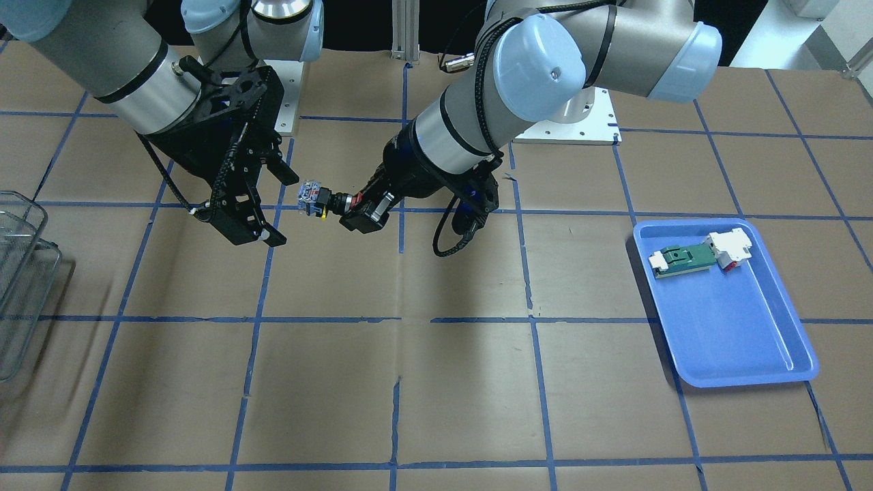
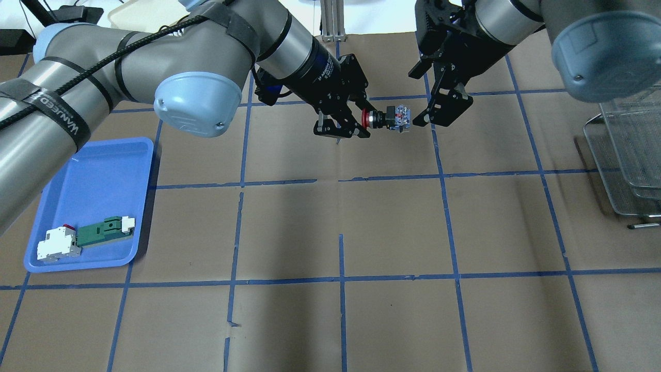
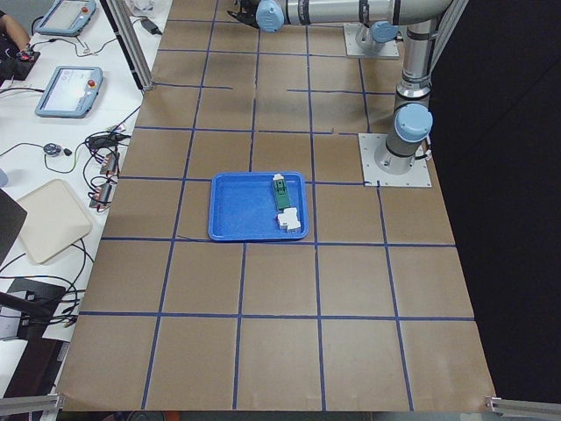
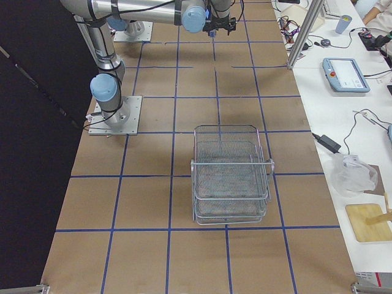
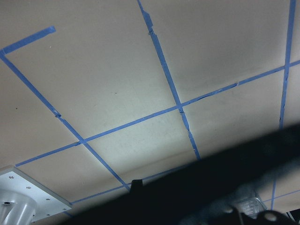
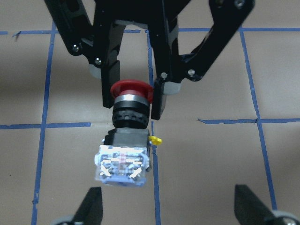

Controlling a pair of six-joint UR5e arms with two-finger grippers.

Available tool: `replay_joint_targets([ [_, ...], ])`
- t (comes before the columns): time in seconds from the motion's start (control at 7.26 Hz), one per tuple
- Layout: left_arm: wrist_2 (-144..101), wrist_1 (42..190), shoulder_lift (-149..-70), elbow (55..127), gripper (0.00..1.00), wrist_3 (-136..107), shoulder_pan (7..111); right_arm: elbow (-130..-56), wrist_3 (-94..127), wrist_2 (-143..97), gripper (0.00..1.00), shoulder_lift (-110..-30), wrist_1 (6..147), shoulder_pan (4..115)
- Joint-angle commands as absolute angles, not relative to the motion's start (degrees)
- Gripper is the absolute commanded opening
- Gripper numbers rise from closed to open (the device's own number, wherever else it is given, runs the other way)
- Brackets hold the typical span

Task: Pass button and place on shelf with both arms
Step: 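Close the right gripper on the button body below the red cap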

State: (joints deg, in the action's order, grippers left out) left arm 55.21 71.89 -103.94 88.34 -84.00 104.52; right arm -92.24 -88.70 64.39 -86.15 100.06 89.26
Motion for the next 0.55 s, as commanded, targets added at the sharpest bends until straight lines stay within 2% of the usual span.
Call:
replay_joint_targets([
  [0.0,55.28,71.89,-103.80,88.42,0.00,-84.02,104.68,-93.25,-87.64,61.64,1.00,-86.48,100.46,89.30],
  [0.41,55.20,71.89,-103.71,88.33,0.00,-84.11,104.68,-93.34,-87.54,61.08,1.00,-87.36,97.74,89.30],
])
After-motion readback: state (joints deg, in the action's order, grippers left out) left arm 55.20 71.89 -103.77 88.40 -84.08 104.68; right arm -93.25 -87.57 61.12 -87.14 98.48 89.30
